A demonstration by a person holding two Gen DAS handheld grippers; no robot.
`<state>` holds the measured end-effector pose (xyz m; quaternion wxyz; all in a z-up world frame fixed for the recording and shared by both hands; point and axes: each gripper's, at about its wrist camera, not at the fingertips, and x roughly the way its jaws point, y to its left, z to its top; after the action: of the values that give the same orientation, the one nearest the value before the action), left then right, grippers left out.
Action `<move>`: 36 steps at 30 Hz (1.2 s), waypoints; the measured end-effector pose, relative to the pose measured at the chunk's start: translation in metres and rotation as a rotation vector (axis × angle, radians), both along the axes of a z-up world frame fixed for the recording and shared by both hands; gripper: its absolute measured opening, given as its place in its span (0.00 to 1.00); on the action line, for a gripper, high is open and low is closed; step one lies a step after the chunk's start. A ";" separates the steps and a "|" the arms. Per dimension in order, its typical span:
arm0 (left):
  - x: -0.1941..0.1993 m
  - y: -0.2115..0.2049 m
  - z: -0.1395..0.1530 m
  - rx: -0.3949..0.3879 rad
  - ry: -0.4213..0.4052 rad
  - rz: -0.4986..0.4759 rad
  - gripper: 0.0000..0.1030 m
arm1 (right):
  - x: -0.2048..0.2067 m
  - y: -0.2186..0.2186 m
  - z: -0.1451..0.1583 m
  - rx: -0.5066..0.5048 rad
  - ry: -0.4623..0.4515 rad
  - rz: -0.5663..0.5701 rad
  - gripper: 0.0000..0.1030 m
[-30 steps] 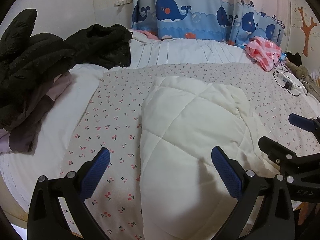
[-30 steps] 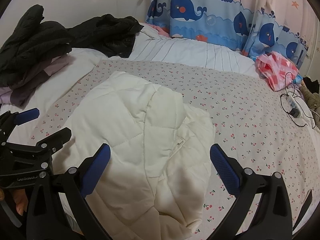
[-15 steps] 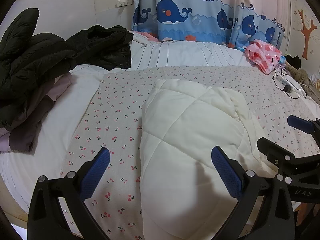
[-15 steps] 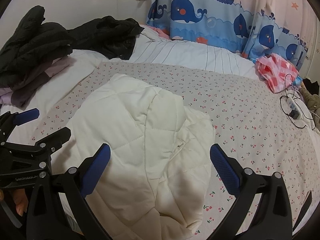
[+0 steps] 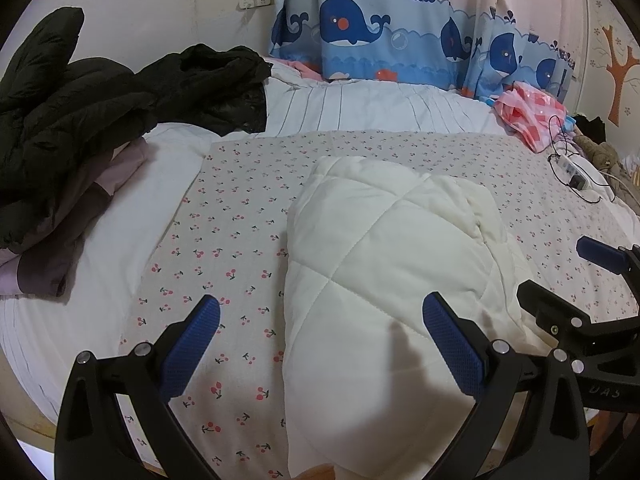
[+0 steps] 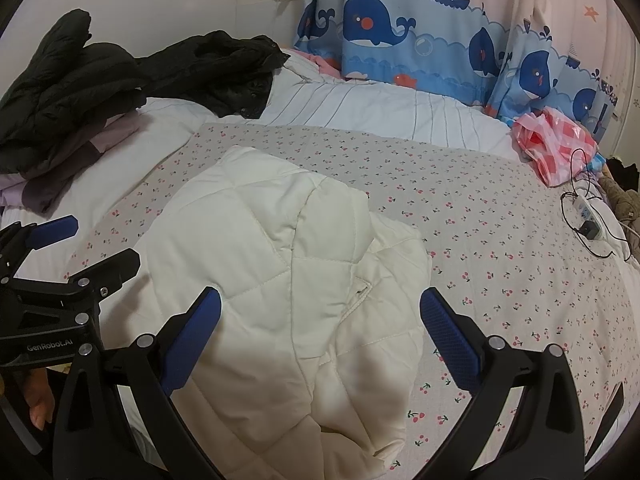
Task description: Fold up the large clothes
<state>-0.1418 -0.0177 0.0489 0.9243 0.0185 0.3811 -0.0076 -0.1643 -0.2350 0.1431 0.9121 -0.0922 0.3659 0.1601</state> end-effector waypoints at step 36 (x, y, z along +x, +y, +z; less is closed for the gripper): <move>-0.005 0.006 0.009 -0.008 -0.062 0.047 0.94 | 0.000 0.005 -0.003 -0.001 0.004 0.002 0.93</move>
<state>-0.1468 -0.0112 0.0584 0.9357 0.0059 0.3525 0.0133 -0.1644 -0.2299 0.1399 0.9113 -0.0926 0.3677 0.1608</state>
